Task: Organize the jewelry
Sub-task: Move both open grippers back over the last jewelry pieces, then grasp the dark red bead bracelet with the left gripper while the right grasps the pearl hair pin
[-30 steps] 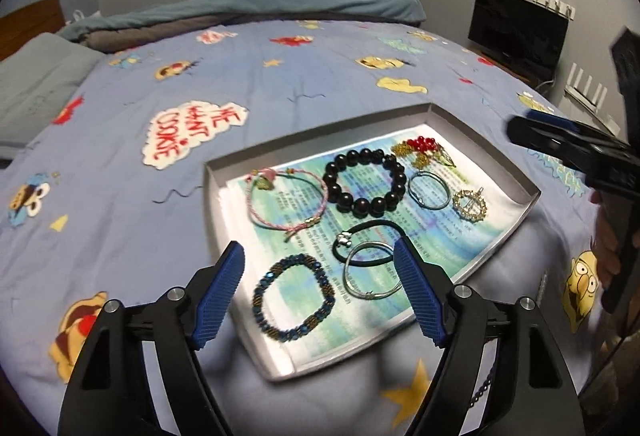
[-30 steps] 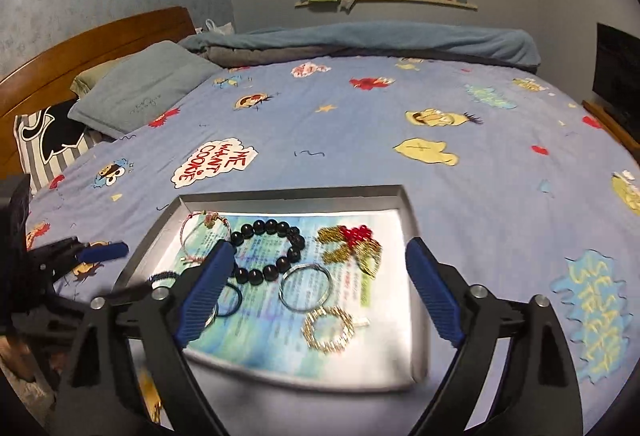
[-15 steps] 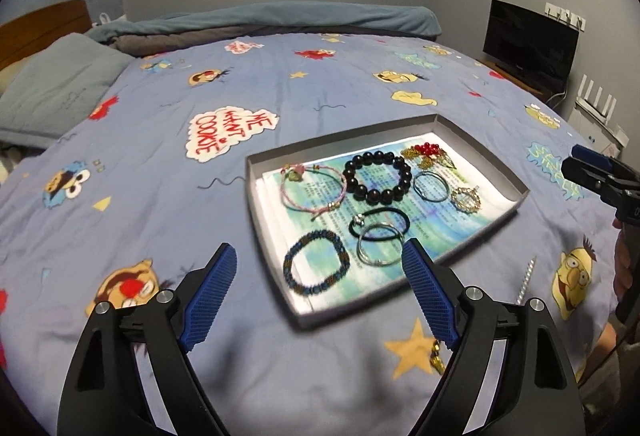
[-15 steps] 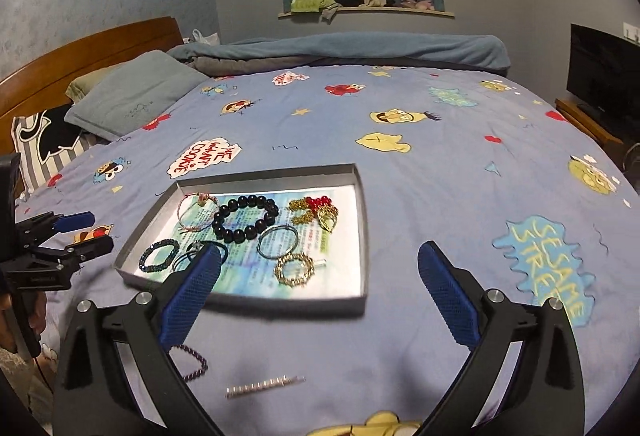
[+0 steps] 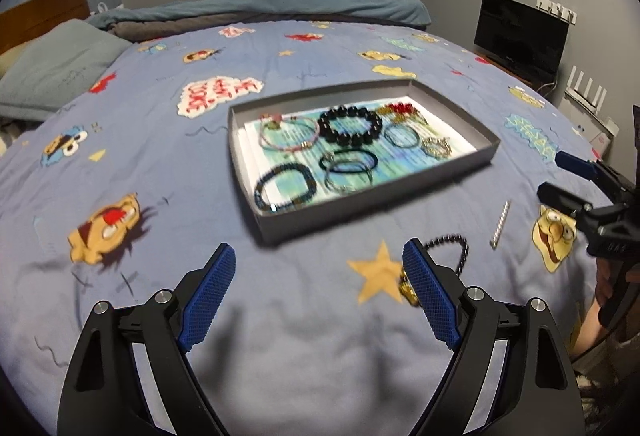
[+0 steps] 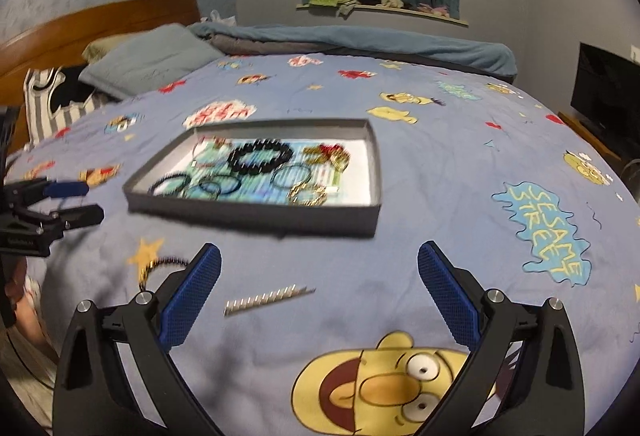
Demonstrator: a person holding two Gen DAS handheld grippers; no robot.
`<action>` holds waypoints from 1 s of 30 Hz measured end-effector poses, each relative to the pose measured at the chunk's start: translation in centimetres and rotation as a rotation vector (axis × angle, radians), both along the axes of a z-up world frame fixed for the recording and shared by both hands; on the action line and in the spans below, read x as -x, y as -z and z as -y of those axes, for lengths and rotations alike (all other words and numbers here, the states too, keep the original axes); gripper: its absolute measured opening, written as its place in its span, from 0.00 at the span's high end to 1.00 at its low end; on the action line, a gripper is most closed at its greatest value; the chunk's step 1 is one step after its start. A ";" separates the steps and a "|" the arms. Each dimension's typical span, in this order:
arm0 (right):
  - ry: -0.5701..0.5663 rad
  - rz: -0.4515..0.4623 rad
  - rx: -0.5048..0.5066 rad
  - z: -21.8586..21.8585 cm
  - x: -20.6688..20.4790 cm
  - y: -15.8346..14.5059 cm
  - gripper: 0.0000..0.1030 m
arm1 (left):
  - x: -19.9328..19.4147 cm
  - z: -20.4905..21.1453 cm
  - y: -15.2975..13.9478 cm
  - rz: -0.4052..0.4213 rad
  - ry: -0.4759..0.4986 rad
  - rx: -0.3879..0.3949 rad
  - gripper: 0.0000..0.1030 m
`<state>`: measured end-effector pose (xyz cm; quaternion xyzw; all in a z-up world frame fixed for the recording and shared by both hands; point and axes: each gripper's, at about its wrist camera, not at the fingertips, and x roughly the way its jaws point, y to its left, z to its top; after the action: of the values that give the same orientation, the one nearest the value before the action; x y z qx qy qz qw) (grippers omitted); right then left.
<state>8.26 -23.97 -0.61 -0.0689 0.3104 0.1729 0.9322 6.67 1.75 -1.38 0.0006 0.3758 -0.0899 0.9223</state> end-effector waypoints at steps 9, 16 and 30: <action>-0.058 -0.039 0.024 -0.8 0.4 2.9 0.06 | 0.5 2.0 3.0 -0.062 0.026 0.012 0.17; -0.084 -0.064 0.021 -1.1 0.2 4.1 0.06 | 0.7 4.1 3.8 -0.060 0.060 0.008 0.30; -0.142 -0.063 0.052 -3.0 0.1 4.8 0.31 | 0.2 5.7 4.7 -0.085 0.107 0.008 0.71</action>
<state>8.18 -20.99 -5.40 -0.1094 0.3383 0.2326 0.9053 6.50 -3.98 -6.08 0.0131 0.4135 -0.1404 0.8995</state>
